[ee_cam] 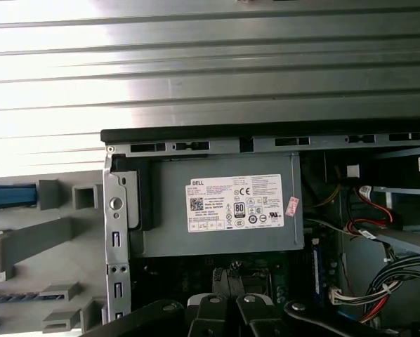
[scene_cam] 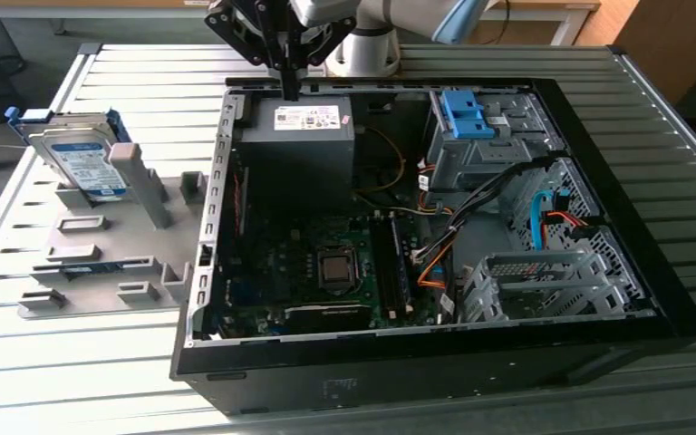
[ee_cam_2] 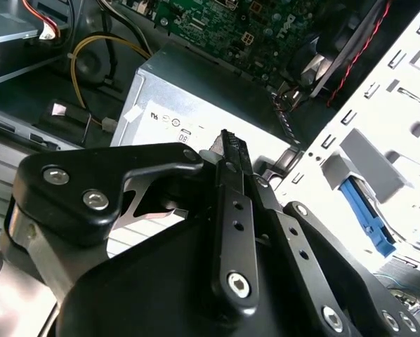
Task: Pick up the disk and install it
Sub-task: 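Reach for the disk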
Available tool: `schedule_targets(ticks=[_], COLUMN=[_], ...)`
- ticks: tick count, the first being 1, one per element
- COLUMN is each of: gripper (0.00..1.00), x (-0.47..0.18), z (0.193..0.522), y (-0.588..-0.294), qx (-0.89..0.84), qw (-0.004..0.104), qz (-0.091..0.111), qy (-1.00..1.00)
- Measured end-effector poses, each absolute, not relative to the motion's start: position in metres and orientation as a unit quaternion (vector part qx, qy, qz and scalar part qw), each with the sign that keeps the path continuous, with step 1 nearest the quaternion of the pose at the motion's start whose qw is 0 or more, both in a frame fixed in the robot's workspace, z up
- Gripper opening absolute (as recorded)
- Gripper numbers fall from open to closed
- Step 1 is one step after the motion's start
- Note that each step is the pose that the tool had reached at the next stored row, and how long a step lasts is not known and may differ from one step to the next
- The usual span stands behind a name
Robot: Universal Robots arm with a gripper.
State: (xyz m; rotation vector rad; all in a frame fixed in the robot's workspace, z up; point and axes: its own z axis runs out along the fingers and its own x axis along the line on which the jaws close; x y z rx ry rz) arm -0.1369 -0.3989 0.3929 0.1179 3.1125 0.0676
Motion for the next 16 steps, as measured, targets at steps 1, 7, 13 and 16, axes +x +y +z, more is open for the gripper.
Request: schedule_targets(ticks=[1,7,13,16], gripper=[0.11,0.11,0.11,0.11], x=[-0.1373,-0.1388,-0.1401,-0.1408], z=[0.3929,0.3927,0.3926,0.3925], y=[-0.3989,-0.3989,-0.3989,-0.3989], qx=[0.038,0.038,0.038,0.038], qw=[0.013,0.013,0.013,0.013], qz=[0.022,0.022,0.022,0.022], qy=[0.999,0.999,0.999,0.999])
